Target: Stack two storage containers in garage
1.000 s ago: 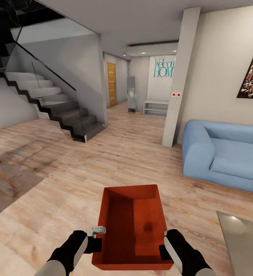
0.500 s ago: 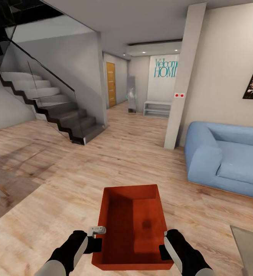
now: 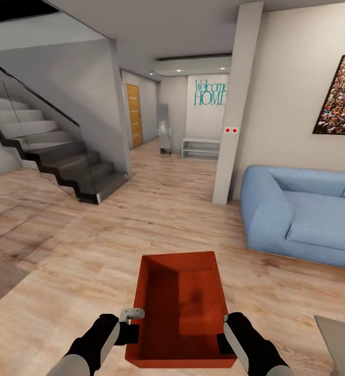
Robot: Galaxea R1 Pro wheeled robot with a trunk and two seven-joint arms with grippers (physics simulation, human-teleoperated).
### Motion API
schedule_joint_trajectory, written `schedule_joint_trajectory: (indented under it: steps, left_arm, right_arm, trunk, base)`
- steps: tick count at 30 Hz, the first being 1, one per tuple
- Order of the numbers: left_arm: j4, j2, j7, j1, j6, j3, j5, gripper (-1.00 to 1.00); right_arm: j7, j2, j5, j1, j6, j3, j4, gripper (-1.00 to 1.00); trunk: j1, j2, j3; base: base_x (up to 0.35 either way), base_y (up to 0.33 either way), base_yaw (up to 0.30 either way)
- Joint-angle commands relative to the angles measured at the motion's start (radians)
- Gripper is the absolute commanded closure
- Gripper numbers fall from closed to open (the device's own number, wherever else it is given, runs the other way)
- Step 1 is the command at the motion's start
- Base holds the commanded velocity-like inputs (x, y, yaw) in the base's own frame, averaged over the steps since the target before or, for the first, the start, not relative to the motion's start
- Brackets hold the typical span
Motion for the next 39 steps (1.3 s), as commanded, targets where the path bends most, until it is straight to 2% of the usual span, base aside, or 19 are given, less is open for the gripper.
schedule_joint_trajectory:
  steps: [1, 39]
  left_arm:
    - [-0.001, -0.002, -0.003, 0.0, 0.007, 0.003, 0.017, 1.0]
    - [0.0, -0.002, -0.004, 0.0, 0.007, 0.003, 0.017, 1.0]
  right_arm:
    - [-0.004, 0.014, -0.063, -0.001, -0.009, 0.001, -0.002, 1.0]
    - [-0.004, 0.014, -0.063, -0.001, -0.009, 0.001, -0.002, 1.0]
  trunk:
    - [0.001, -0.001, -0.001]
    - [0.001, -0.001, -0.001]
  base:
    - [0.318, 0.11, -0.016]
    - [0.318, 0.111, -0.001]
